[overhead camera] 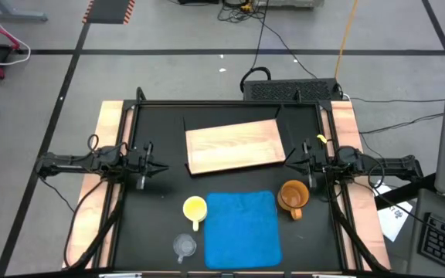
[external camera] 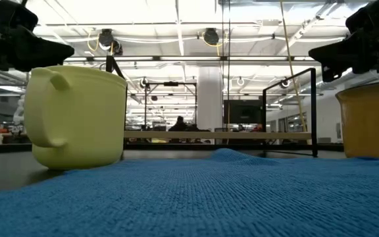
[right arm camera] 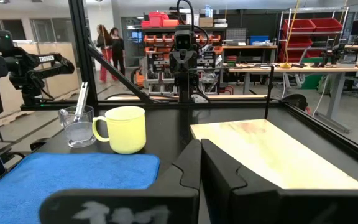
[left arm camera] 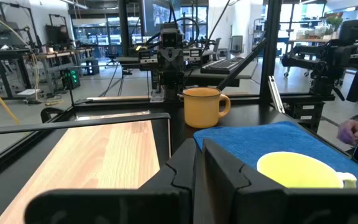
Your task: Stack small to large cups/mugs on shelf
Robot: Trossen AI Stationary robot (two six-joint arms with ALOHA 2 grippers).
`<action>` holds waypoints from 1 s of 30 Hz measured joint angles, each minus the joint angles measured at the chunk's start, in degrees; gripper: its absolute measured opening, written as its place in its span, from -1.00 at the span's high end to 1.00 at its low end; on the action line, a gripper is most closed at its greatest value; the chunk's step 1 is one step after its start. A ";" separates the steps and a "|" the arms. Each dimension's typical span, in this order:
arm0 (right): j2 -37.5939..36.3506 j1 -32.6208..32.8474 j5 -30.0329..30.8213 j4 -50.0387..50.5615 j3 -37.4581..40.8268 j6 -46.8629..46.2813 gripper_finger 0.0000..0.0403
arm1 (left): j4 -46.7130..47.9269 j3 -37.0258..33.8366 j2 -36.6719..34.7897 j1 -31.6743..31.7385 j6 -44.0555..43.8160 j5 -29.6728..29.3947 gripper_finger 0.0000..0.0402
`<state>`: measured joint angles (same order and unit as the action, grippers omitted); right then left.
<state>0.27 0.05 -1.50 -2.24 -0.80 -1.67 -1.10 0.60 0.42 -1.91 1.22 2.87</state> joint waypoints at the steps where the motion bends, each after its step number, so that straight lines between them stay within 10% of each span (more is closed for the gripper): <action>1: 0.02 0.00 -0.02 0.00 0.02 -0.02 0.99 | 0.02 0.00 -0.02 0.00 0.02 0.00 0.84; 30: 0.00 0.00 0.00 0.00 0.02 -0.02 0.99 | 0.00 0.00 0.00 0.00 -1.51 0.02 0.84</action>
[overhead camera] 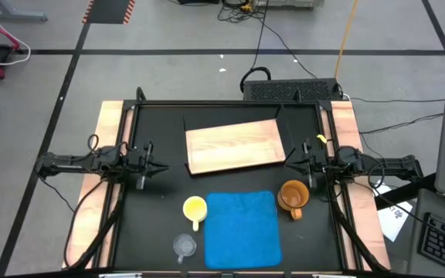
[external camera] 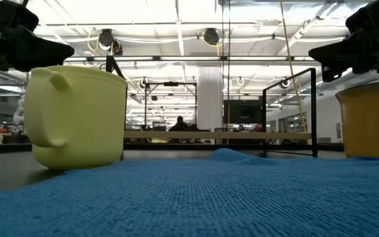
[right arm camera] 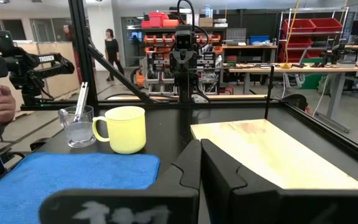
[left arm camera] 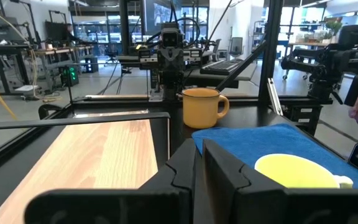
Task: Stack small to large cups/mugs on shelf
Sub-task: Put the orange mug on the shelf
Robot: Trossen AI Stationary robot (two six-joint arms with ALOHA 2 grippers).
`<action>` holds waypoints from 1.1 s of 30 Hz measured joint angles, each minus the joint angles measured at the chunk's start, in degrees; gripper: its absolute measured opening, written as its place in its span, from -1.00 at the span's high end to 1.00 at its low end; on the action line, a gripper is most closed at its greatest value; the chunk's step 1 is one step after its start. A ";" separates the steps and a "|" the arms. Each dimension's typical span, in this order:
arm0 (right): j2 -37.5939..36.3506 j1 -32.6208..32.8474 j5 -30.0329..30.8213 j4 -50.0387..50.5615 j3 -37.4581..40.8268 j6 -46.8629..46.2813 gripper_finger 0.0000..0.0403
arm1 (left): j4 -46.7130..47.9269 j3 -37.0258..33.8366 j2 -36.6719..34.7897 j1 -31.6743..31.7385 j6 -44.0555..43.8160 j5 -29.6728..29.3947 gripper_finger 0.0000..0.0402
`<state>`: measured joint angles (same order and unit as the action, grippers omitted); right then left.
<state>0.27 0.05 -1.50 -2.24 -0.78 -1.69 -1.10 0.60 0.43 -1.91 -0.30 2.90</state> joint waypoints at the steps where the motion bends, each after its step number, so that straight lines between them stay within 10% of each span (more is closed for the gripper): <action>1: 0.00 0.00 0.00 -0.02 0.00 0.00 0.99 | 0.00 0.00 -0.02 0.00 0.02 0.00 0.84; 33: 0.06 0.02 -0.02 -14.95 -1.55 3.12 0.99 | 0.00 0.00 0.00 0.00 0.04 0.00 0.84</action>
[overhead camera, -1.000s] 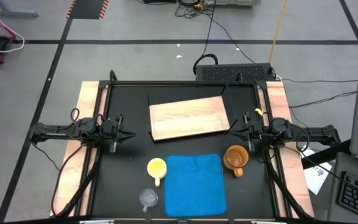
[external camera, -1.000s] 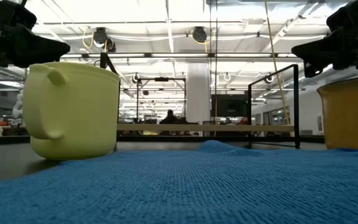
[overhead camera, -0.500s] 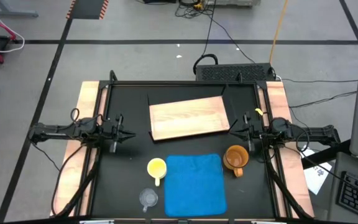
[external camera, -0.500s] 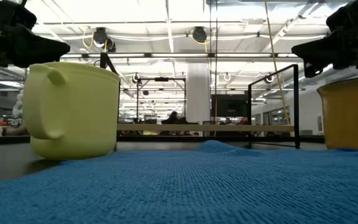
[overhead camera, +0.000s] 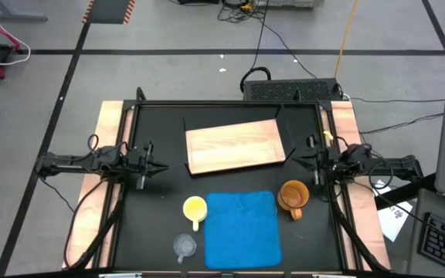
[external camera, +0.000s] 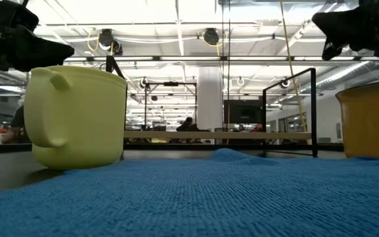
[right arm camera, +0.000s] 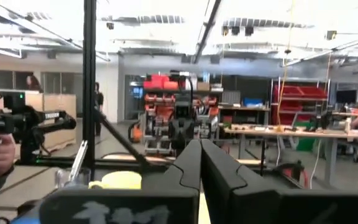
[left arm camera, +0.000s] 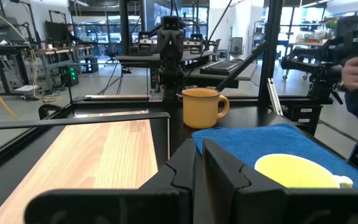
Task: Stack small to large cups/mugs on shelf
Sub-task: Put the orange mug on the shelf
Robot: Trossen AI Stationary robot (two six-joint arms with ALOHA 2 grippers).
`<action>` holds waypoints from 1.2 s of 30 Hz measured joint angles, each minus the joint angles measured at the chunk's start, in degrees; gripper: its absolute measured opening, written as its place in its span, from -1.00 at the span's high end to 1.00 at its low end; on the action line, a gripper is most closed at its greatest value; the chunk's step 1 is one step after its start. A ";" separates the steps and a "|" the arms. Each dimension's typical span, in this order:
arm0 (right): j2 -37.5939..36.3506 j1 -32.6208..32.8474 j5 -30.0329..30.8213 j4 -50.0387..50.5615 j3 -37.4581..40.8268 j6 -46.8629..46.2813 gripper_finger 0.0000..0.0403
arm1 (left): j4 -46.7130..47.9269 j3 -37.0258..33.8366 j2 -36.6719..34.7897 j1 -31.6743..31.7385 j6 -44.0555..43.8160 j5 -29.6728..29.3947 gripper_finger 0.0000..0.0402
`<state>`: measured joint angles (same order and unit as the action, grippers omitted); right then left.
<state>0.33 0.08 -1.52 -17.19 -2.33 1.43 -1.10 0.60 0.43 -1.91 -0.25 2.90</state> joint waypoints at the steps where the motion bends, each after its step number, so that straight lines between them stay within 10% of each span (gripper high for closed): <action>1: 0.18 0.00 -0.05 1.76 -1.01 -0.08 0.99 | 0.00 0.00 0.00 0.00 0.00 0.00 0.84; 11: 9.67 0.04 -1.31 28.90 -20.10 -5.27 0.87 | 0.04 -0.02 0.00 0.00 -0.02 0.00 0.84; 20: 22.52 0.04 -1.64 47.61 -34.16 -16.99 0.30 | 0.04 -0.02 0.00 0.00 -0.09 -0.01 0.84; 36: 38.96 0.04 -3.28 74.90 -43.22 -26.02 -0.12 | 0.04 -0.02 -0.01 0.00 -0.26 -0.02 0.84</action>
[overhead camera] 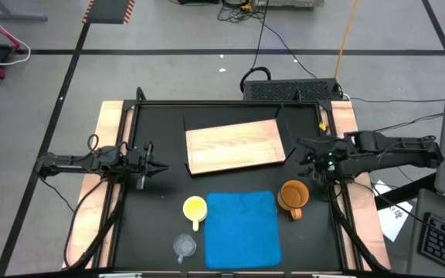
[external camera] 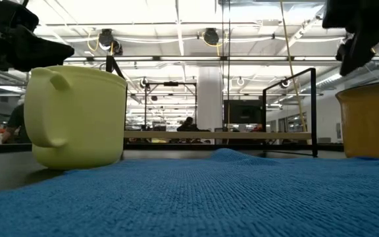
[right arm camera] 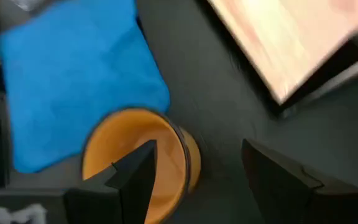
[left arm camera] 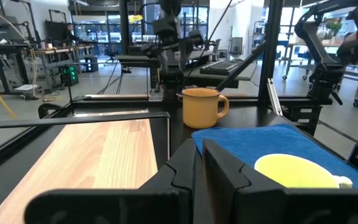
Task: Stack small to large cups/mugs on shelf
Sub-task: Put the orange mug on the shelf
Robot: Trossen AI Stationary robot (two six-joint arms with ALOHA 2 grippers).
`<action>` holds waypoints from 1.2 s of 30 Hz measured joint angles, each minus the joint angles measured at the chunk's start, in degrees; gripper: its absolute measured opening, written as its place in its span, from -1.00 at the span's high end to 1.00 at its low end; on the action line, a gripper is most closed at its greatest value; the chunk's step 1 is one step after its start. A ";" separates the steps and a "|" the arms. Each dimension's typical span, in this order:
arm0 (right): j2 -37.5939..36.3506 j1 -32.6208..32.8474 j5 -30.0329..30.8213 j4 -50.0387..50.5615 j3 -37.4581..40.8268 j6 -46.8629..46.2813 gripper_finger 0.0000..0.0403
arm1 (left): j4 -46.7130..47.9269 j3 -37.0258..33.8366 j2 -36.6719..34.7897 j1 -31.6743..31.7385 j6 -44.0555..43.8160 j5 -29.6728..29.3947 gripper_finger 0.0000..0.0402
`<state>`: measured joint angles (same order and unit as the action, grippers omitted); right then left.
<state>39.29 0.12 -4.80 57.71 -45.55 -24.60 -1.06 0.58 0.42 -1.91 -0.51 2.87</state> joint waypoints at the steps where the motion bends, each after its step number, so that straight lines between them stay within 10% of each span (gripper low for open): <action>1: 0.80 0.00 -0.02 0.71 -0.01 -0.43 -0.12 | 0.00 0.00 0.01 0.00 0.00 0.00 0.84; 36: 20.19 0.82 -4.49 1.77 0.01 0.92 -0.11 | 0.00 0.00 0.01 0.00 -1.51 0.02 0.84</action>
<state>59.47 0.94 -9.29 59.48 -45.54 -23.68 -1.06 0.58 0.43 -1.91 -2.02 2.89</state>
